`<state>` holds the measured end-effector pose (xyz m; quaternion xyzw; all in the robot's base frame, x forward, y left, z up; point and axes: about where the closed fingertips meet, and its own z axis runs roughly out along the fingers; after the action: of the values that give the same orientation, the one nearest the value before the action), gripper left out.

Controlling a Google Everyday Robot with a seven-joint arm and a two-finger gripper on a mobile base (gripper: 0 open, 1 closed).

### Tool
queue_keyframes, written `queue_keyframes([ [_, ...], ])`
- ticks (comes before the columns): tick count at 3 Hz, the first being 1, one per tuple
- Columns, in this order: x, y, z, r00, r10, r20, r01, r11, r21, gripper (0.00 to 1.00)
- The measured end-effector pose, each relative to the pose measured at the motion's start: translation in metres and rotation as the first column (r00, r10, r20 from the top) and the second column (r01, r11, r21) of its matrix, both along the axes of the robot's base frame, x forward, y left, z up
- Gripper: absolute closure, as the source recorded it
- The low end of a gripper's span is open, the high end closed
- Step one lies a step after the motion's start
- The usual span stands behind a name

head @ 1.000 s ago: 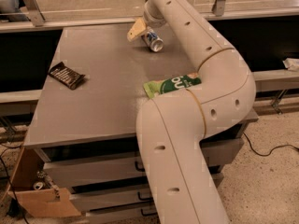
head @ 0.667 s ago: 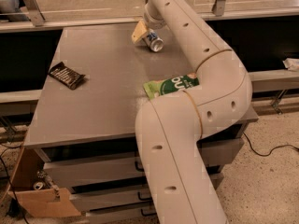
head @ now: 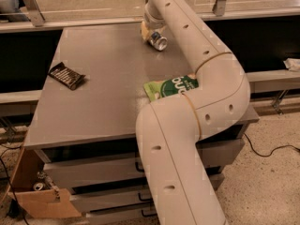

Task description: Place redbull can upright

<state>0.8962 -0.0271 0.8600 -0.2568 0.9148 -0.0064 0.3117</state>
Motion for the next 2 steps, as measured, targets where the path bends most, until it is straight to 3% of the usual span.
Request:
queue_keyframes([
  [1, -0.001, -0.003, 0.023, 0.9973, 0.054, 0.05, -0.056, 0.998, 0.026, 0.95],
  [2, -0.008, -0.02, 0.052, 0.9872, 0.116, 0.109, -0.124, 0.99, 0.07, 1.0],
])
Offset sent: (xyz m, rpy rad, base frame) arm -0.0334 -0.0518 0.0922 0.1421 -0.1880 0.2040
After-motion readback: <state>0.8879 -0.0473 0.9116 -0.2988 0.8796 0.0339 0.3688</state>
